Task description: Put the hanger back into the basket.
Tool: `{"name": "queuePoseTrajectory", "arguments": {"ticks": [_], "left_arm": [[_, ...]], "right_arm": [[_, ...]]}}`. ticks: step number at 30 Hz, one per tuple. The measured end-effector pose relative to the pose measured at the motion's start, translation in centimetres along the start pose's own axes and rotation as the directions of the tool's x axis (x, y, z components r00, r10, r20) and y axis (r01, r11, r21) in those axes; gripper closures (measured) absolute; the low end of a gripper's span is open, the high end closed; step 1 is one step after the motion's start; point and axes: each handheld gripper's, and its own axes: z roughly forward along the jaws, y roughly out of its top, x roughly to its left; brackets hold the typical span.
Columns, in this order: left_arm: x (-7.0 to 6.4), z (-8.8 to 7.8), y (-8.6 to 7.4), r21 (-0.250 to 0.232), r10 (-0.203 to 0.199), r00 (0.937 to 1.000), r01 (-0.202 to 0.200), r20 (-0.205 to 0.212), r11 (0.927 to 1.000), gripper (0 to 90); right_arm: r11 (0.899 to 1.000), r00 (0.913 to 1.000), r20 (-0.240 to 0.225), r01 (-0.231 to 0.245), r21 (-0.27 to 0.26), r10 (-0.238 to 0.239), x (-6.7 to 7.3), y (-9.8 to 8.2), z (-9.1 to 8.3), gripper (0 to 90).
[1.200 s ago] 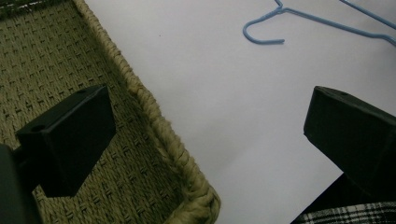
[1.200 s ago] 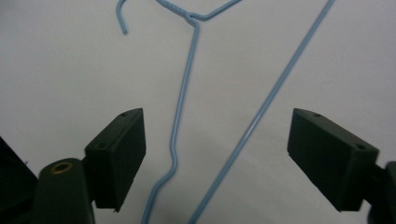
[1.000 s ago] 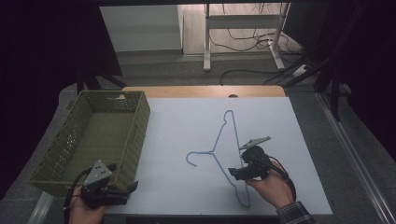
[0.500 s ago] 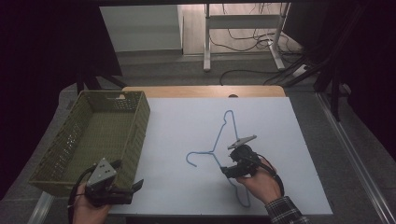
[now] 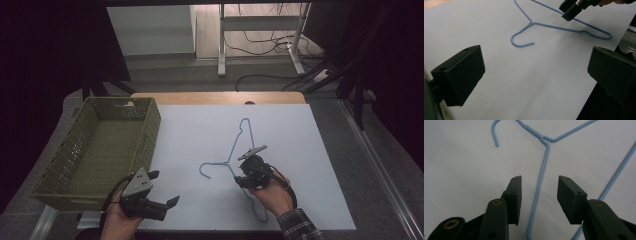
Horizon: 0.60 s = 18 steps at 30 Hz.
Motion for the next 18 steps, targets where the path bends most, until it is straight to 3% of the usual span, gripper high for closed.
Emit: {"name": "queuePoseTrajectory", "arguments": {"ticks": [9,18], "left_arm": [[-0.1,2.7,-0.4,0.011,-0.005,0.9982,0.004,0.061,0.9999,1.4],[-0.7,3.9,-0.9,0.06,0.043,0.997,-0.047,0.064,0.9971,1.4]], "right_arm": [[1.0,0.9997,0.02,-0.011,0.02,0.01,0.2,0.2,1.8,67.2],[0.999,0.9982,0.043,-0.043,0.014,0.043,0.1,0.2,3.2,70.7]]}}
